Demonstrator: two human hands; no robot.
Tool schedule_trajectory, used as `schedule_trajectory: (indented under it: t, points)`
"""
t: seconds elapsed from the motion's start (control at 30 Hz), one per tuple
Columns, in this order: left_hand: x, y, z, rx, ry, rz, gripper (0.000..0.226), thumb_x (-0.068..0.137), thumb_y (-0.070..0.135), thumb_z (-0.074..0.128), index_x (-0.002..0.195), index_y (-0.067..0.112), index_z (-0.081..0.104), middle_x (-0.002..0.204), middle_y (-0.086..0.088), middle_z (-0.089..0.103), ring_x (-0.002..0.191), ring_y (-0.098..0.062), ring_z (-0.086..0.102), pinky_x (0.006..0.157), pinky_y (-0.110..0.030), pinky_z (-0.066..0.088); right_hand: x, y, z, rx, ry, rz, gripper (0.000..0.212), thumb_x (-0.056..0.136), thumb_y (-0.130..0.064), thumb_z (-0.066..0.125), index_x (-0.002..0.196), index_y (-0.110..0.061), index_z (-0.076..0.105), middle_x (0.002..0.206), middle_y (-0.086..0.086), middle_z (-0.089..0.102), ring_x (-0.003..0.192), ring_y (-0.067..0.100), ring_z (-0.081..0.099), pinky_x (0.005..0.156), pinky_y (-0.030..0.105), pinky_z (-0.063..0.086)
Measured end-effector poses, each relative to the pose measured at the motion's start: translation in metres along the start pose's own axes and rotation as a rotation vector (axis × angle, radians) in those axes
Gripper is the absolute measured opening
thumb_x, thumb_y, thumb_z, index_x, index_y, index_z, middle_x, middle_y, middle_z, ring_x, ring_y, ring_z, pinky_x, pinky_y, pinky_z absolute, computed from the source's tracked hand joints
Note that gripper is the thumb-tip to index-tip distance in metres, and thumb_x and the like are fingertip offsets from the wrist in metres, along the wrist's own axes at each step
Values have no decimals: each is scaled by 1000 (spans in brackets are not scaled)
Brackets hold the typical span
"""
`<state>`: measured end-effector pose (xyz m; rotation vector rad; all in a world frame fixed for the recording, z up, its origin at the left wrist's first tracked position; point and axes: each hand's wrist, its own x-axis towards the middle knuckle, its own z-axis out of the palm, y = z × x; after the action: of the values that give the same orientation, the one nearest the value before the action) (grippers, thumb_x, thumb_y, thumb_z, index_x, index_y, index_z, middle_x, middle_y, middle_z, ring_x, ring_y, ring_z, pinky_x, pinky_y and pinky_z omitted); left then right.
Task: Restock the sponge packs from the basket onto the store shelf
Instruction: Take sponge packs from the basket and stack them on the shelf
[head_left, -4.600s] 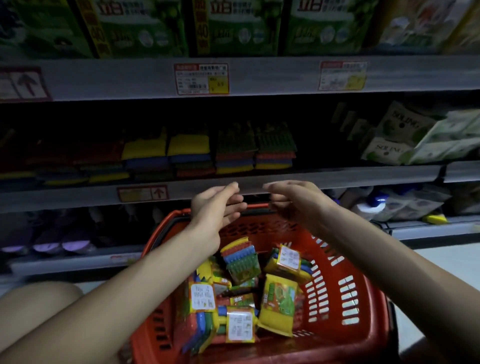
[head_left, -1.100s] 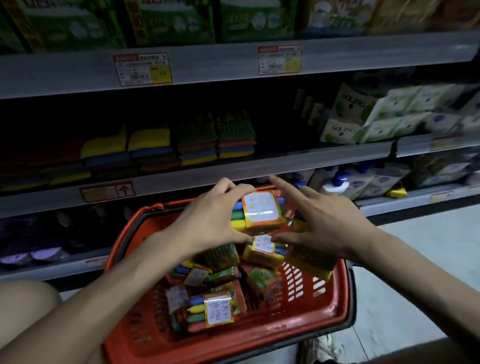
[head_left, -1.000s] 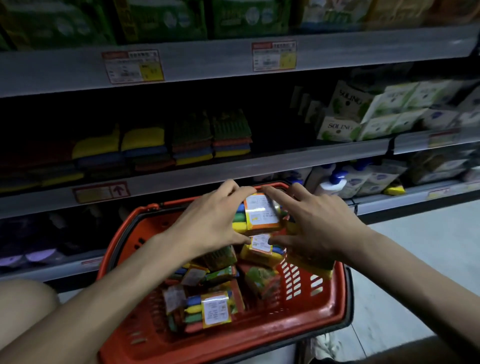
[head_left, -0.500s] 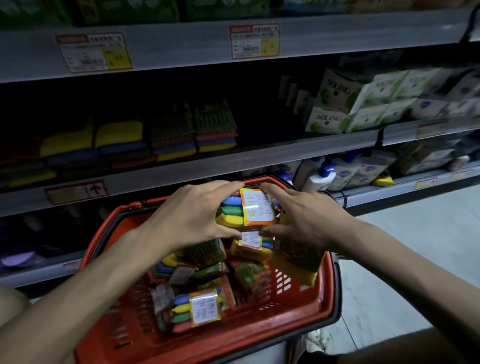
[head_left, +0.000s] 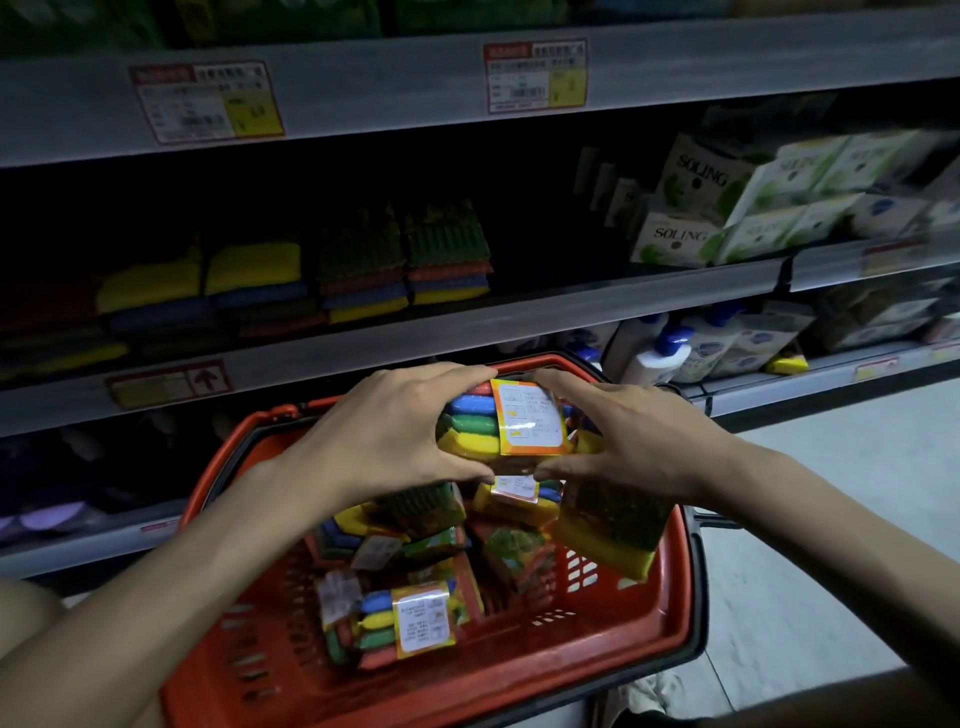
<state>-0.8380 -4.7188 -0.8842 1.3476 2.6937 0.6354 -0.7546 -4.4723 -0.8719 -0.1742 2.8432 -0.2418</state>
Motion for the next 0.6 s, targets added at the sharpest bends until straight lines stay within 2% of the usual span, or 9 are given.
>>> schedule_trajectory:
  t: [0.13,0.27,0.33,0.4,0.5,0.57,0.6]
  points:
    - [-1,-5,-6,-70,43,-93,98,63,69,80,147,28,51,138,13,60,125,-9,56,104,-29,47,-5,5,-3,65,43,69,105,74,-87,55,156,-52,-1,135,2,64,112,30,64,87,42,55]
    - [0,-9,-8,-250,152,-218,85,56,65,85,132,36,61,118,27,61,108,6,58,90,-9,45,-14,8,-5,42,61,117,79,85,-75,53,150,-49,18,135,-2,63,113,26,64,89,39,54]
    - [2,-8,-7,-356,205,-278,80,55,67,83,127,38,64,115,25,61,106,9,59,82,-4,44,-18,7,-2,89,70,140,69,87,-72,53,145,-45,29,129,-4,65,109,22,64,89,42,55]
    - [5,-5,-4,-449,241,-334,76,54,67,82,122,38,66,113,20,59,104,9,58,79,-4,44,-19,4,1,197,80,142,65,84,-72,53,141,-45,37,119,-7,69,103,16,65,88,41,55]
    - [10,-1,0,-590,273,-435,69,55,59,85,118,38,69,108,13,59,97,6,61,74,-7,47,-19,-2,8,449,64,141,69,76,-76,57,138,-49,43,108,-9,73,96,6,69,87,39,57]
    - [12,0,2,-682,285,-493,65,58,49,90,118,32,71,108,10,62,92,7,64,71,-8,50,-17,-7,11,610,90,153,66,74,-75,65,134,-53,47,108,-17,73,99,-2,68,92,34,56]
    - [12,0,3,-725,284,-519,62,60,44,91,118,30,72,108,9,65,90,6,67,69,-9,51,-16,-9,12,692,106,169,59,75,-69,71,128,-57,50,108,-24,72,100,-6,67,94,31,55]
